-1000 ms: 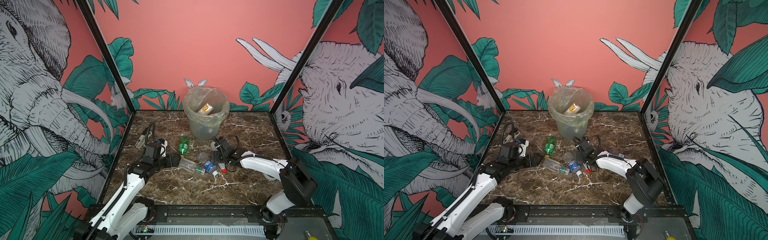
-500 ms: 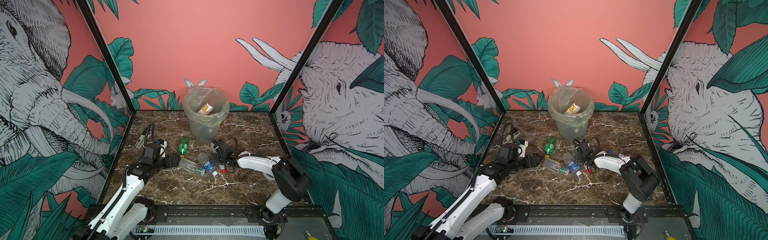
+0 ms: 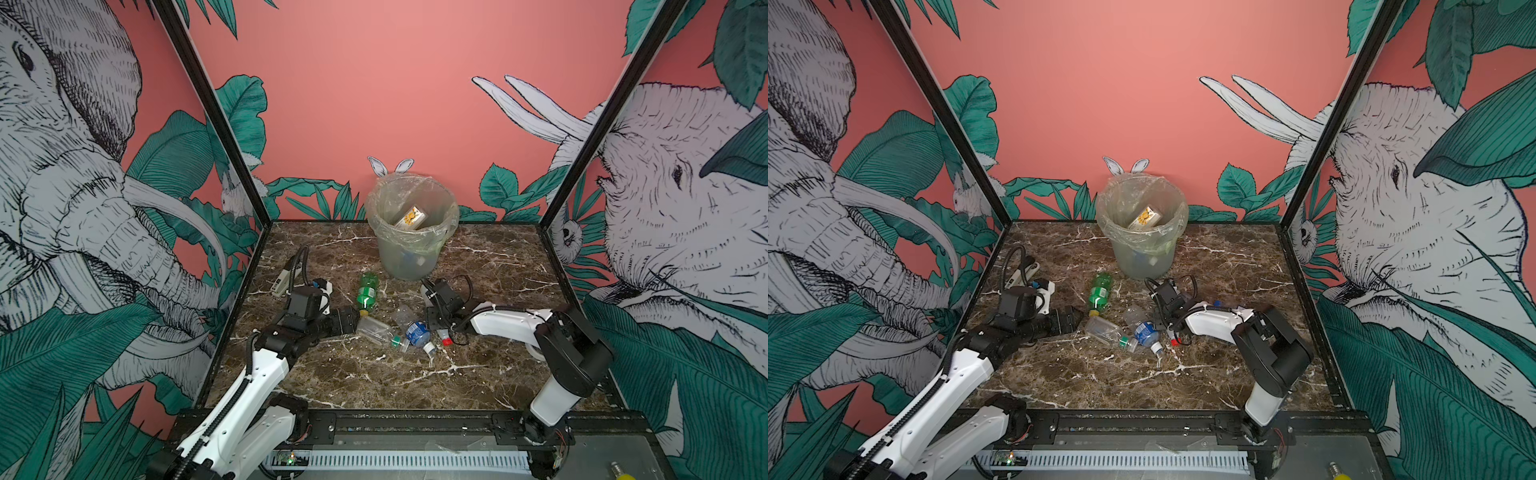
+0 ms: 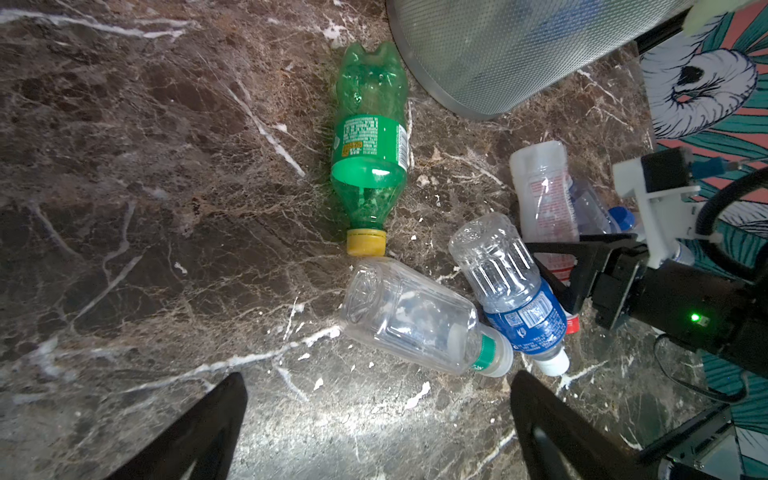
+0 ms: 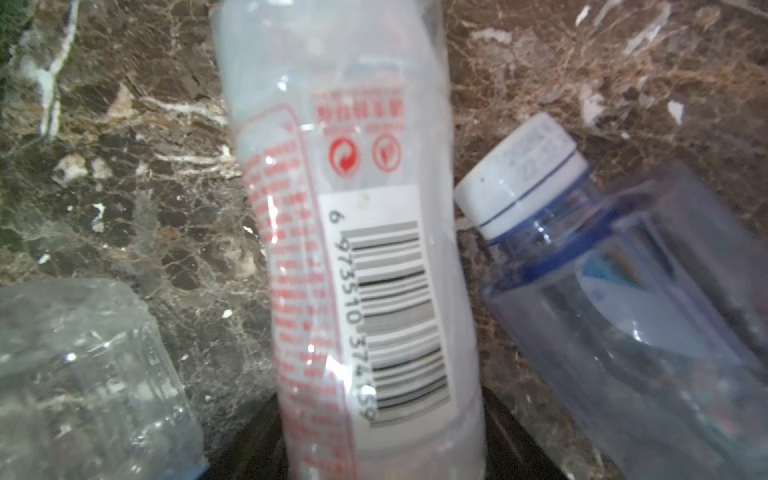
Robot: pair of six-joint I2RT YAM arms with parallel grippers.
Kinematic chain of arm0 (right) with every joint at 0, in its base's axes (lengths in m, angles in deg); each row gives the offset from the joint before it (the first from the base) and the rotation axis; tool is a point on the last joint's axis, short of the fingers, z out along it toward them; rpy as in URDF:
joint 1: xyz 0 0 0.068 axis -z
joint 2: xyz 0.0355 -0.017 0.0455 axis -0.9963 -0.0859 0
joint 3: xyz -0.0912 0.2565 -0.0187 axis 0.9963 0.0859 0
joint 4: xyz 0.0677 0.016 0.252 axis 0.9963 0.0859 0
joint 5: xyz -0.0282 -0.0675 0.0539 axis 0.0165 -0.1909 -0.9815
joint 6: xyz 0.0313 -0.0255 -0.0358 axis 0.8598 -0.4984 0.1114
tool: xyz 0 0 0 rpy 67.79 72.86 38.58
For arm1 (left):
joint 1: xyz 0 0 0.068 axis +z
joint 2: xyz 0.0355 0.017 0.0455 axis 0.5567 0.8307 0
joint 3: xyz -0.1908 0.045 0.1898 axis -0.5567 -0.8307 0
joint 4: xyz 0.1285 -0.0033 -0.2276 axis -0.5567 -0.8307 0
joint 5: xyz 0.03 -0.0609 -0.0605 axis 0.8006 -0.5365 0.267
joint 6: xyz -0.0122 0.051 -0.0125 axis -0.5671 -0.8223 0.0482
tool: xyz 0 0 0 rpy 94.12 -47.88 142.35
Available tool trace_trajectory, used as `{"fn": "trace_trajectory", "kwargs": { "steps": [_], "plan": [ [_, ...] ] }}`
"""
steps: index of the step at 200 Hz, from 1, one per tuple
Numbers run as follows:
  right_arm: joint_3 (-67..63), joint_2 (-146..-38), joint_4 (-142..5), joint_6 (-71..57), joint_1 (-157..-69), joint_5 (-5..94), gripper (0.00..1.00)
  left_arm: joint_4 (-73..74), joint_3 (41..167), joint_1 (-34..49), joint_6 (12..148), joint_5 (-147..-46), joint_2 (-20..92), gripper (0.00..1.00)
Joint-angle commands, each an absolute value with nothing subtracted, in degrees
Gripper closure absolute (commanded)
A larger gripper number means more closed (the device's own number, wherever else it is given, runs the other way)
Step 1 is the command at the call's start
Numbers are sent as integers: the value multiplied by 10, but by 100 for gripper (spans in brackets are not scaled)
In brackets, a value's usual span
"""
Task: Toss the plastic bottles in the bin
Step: 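Lower the right gripper onto the white red-capped bottle and close on it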
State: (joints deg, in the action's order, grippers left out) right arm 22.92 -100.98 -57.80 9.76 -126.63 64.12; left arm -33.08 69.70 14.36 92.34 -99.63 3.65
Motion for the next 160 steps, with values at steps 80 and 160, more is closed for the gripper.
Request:
{"fn": "trace_trajectory", "kwargs": {
  "steps": [80,160],
  "plan": [
    [261,-919,-579,113,-1265,645,49,-345,683,146,939,-976,34,1],
    [293,-809,-582,165,-1269,614,50,-340,686,146,947,-988,28,1]
  ]
}}
